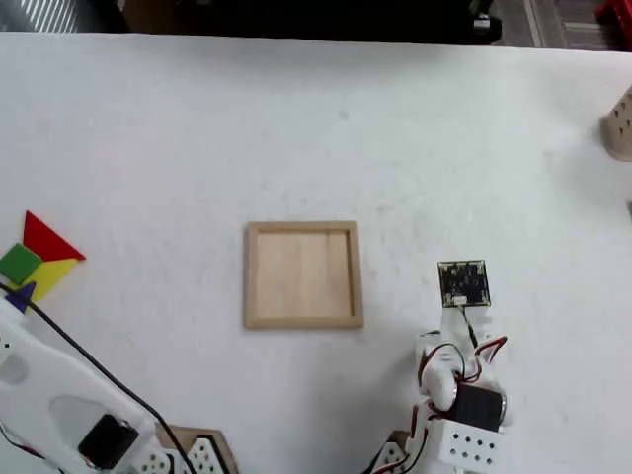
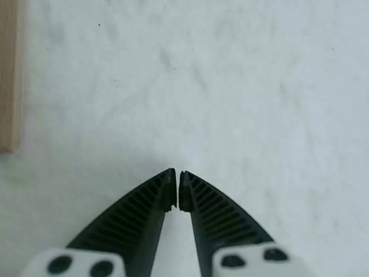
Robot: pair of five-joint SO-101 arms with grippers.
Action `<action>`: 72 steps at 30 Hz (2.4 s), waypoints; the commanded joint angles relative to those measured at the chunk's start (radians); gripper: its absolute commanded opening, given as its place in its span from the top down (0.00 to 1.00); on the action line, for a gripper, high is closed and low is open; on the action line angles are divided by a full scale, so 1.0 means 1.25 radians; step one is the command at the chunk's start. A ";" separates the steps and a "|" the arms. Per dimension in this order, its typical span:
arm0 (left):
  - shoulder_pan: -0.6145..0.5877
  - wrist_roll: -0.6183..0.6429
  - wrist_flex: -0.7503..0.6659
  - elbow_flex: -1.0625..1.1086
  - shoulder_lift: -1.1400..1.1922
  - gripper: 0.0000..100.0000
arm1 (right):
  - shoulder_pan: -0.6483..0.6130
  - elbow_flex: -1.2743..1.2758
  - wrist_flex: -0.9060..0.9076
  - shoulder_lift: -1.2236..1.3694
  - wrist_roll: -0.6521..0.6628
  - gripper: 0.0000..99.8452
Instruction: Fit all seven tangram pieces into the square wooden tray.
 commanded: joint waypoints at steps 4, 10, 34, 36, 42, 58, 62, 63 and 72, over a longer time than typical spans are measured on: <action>0.023 -0.011 -0.122 0.099 -0.152 0.98 | 0.002 0.006 -0.017 -0.001 0.011 0.98; 0.031 -0.010 -0.161 0.099 -0.150 0.85 | 0.002 0.006 -0.017 -0.001 0.011 0.98; 0.062 -0.010 -0.425 0.099 -0.004 0.77 | 0.002 0.006 -0.017 -0.001 0.011 0.98; 0.063 -0.011 -0.441 0.092 0.019 0.77 | 0.002 0.006 -0.017 -0.001 0.011 0.98; 0.073 -0.015 -0.470 0.092 0.087 0.77 | 0.002 0.006 -0.017 -0.001 0.011 0.98; 0.123 -0.086 -0.082 0.092 -0.075 0.78 | 0.002 0.006 -0.017 -0.001 0.011 0.98; 0.117 -0.086 -0.112 0.092 -0.074 0.78 | 0.002 0.006 -0.017 -0.001 0.011 0.98; 0.111 -0.085 -0.112 0.092 -0.075 0.78 | 0.002 0.006 -0.017 -0.001 0.011 0.98; 0.058 -0.001 -0.209 0.036 -0.071 0.78 | 0.002 0.006 -0.017 -0.001 0.011 0.98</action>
